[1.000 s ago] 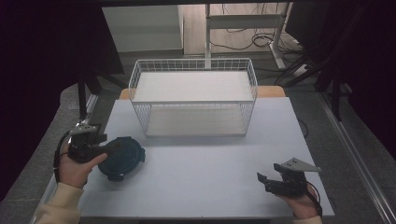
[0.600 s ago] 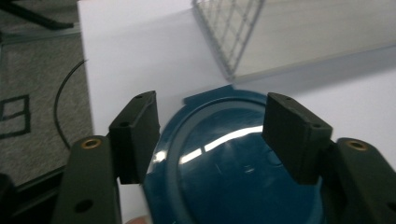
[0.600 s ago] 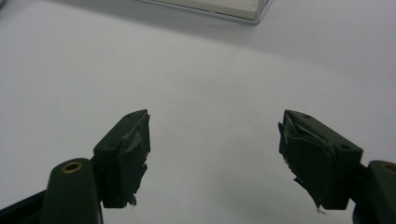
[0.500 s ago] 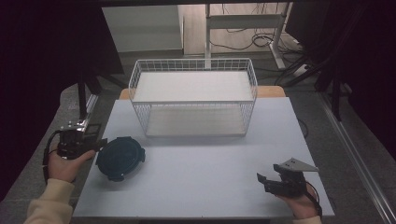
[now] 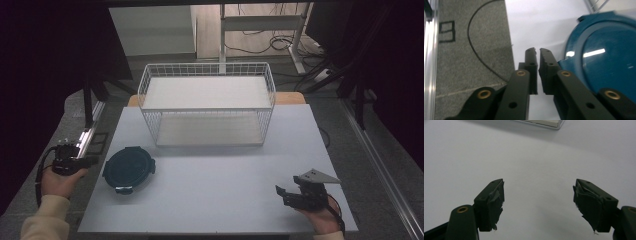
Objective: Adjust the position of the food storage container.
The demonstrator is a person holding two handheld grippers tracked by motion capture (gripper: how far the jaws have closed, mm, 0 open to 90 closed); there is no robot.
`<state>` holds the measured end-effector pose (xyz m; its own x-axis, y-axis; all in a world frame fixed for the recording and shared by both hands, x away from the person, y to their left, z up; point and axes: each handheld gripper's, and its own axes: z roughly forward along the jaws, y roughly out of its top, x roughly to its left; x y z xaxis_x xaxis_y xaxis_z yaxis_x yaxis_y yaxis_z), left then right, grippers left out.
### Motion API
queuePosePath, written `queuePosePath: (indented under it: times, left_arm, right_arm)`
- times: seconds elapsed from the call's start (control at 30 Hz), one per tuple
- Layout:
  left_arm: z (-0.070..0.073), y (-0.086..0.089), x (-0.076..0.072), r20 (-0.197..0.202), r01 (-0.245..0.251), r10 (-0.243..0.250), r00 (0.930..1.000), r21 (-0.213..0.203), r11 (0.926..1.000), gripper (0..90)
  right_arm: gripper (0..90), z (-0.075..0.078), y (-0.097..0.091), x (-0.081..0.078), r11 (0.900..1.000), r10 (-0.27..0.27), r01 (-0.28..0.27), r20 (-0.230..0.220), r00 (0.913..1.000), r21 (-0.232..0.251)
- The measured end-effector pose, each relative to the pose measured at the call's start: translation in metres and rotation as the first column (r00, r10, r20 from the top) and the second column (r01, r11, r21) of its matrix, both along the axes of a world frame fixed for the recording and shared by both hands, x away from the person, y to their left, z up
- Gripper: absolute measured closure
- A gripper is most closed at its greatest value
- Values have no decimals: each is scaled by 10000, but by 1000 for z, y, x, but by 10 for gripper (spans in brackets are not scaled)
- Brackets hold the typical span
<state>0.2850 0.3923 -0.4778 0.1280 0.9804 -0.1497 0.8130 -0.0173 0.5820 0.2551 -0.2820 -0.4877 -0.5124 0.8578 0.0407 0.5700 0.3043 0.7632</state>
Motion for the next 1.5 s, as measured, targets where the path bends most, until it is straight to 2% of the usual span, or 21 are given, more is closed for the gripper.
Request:
queuePosePath:
  times: [0.1, 0.2, 0.27, 0.37, 0.57, 0.63, 0.67, 0.73, 0.8, 0.93, 1.13, 1.3, 1.5]
  left_arm:
    - [-8, 1, 2, -298, 44, -43, 9995, 23, 10000, 900]
    - [-14, 0, 4, -395, 99, -91, 9992, 196, 9998, 900]
    - [-18, 1, 6, -490, 55, -53, 9988, 43, 10000, 900]
    - [-22, 3, 9, -654, 51, -48, 9978, 30, 10000, 900]
    - [-27, -8, 19, -862, 564, -567, 9947, -64, 9984, 900]
    - [-29, -16, 23, -963, 643, -604, 9935, 384, 9972, 900]
    - [-30, -17, 24, -1007, 650, -600, 9931, 475, 9968, 900]
    - [-32, -16, 24, -1089, 597, -564, 9924, 274, 9978, 900]
    - [-36, -17, 24, -1285, 759, -737, 9890, 125, 9970, 900]
    - [-38, -20, 22, -1167, 788, -755, 9903, 243, 9966, 900]
    - [-36, -26, 21, -1148, 993, -974, 9886, 110, 9950, 900]
    - [-34, -38, 20, -1001, 1316, -1317, 9862, -81, 9913, 900]
    - [-29, -56, 22, -897, 1737, -1735, 9807, -59, 9848, 900]
  right_arm:
    - [248, 1, 0, -1, 10000, -30, 30, 28, 10000, -7]
    - [248, 0, 0, 0, 10000, -38, 38, 29, 10000, -38]
    - [247, 0, 0, 0, 10000, -23, 24, 34, 10000, -65]
    - [248, 0, 0, 0, 10000, -50, 50, 28, 10000, -39]
    - [247, 0, 1, 0, 10000, -42, 42, 6, 10000, -83]
    - [247, 0, 1, -1, 9999, -38, 39, 23, 10000, -95]
    - [247, 0, 1, -1, 10000, -48, 48, 17, 10000, -83]
    - [247, 0, 1, 0, 9999, -46, 46, 9, 10000, -103]
    - [247, -1, 1, 0, 9999, -44, 44, -15, 10000, -128]
    - [247, -1, 1, 0, 9999, -47, 47, -16, 10000, -115]
    - [247, -1, 2, 0, 9999, -13, 13, -14, 10000, -144]
    - [247, -1, 2, 0, 9999, -19, 18, -26, 10000, -169]
    - [246, 0, 2, -1, 9999, -58, 58, 3, 10000, -127]
